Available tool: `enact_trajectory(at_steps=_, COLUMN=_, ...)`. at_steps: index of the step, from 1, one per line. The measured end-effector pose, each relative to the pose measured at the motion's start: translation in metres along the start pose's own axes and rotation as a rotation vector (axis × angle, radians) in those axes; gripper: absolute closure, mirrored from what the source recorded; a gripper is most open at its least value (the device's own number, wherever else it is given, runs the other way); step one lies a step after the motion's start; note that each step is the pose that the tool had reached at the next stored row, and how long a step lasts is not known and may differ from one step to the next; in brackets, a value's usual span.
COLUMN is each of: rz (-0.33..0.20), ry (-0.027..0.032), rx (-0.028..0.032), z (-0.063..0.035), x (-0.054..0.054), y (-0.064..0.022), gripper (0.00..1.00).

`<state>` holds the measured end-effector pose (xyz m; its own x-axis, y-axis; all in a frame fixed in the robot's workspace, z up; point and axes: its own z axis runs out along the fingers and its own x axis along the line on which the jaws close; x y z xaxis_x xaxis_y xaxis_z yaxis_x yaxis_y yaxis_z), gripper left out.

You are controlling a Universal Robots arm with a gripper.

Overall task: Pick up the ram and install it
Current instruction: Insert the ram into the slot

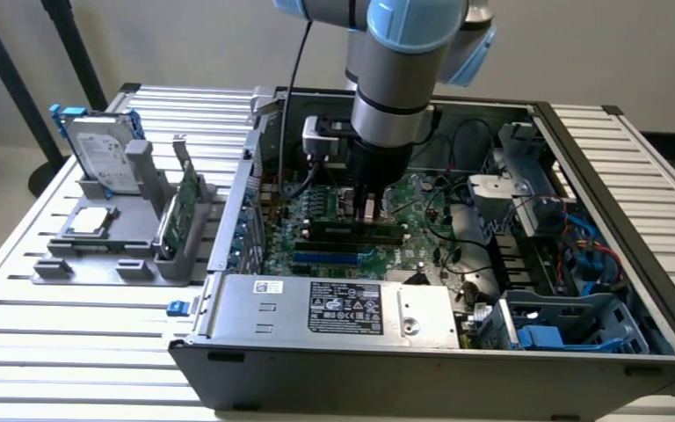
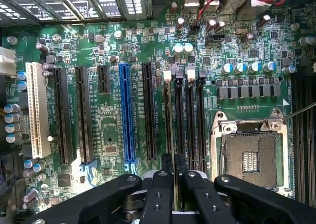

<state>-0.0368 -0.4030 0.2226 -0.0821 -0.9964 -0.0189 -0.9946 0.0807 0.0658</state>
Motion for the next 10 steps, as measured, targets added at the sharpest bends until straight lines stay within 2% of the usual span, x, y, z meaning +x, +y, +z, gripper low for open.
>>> enact_trajectory(at_steps=10, rz=0.000, ry=0.0000, rx=0.0000, z=0.0020, x=0.0000, y=-0.0001, gripper=0.86)
